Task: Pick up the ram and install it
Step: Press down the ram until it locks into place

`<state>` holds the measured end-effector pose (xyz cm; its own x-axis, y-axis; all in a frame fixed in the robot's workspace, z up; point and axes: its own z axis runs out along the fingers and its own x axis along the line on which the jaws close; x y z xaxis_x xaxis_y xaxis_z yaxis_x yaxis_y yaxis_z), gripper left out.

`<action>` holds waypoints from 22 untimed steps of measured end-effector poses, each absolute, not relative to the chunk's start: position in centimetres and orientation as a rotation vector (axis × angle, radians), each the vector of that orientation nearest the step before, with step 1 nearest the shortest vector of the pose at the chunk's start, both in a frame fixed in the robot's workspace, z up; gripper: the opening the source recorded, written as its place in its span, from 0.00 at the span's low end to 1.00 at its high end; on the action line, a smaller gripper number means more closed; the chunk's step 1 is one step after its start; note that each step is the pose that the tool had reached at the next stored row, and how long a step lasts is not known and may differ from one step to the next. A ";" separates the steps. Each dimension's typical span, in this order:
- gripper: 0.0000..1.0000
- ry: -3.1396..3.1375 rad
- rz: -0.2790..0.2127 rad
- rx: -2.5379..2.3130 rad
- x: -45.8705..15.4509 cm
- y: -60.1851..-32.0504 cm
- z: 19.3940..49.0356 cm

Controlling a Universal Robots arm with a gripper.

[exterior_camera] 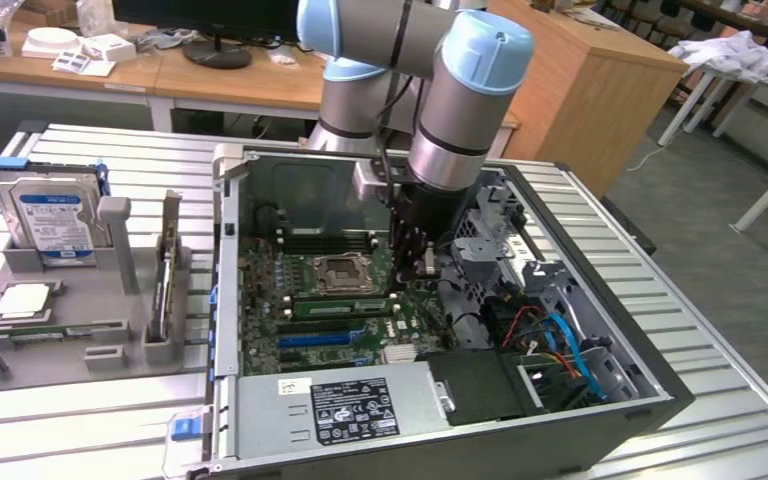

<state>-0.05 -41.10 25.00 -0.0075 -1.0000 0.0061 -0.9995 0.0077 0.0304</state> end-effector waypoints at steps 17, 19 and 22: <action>0.11 -2.212 -0.027 2.195 0.1 -41.1 24.2; 0.11 -2.212 -0.027 2.195 0.1 -41.1 24.0; 0.11 -2.211 -0.027 2.195 0.1 -41.1 24.0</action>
<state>0.05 -41.11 23.95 -0.0075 -1.0000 0.0062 -0.9995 0.0077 0.0305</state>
